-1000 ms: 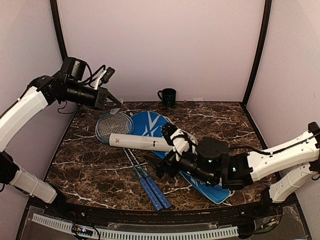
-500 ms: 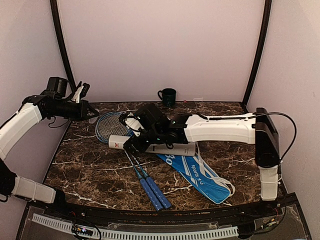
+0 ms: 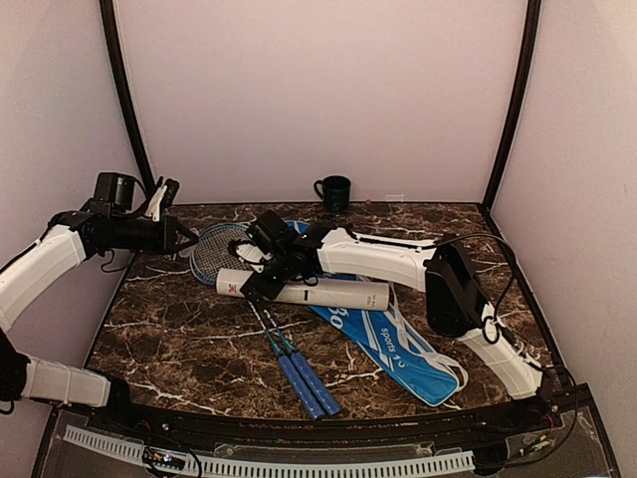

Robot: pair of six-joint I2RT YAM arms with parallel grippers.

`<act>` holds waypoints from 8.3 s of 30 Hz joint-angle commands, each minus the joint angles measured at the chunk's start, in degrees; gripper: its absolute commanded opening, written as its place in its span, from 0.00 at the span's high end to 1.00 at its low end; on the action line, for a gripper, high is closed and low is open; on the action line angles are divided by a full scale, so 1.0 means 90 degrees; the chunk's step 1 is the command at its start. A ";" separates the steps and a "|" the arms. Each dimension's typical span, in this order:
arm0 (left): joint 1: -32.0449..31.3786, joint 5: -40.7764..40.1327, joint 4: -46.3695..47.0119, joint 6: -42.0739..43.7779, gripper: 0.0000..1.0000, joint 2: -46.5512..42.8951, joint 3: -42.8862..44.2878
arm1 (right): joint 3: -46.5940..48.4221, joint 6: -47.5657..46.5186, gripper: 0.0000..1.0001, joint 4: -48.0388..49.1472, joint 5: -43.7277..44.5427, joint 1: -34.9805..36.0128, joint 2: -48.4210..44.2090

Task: Pack up the badminton gear
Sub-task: Pick up the shuttle tube from the center of the board, then close the tube cap on the shuttle tube, then press the tube cap onto the shuttle tube.

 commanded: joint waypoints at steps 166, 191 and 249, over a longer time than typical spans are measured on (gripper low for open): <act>-0.3223 0.5910 0.4102 -0.3914 0.99 0.0168 -0.1022 | -0.8582 -0.0675 0.28 0.9406 0.1100 0.2316 -0.6219; -0.2494 0.4394 0.1591 -0.1691 0.60 -0.0330 0.0550 | -0.9053 -0.0469 0.29 0.9245 0.1462 0.2504 -0.6482; -0.2901 0.2718 -0.1947 0.1226 0.18 0.0538 0.1145 | -0.8365 -0.0371 0.29 0.8389 0.2177 0.2505 -0.5886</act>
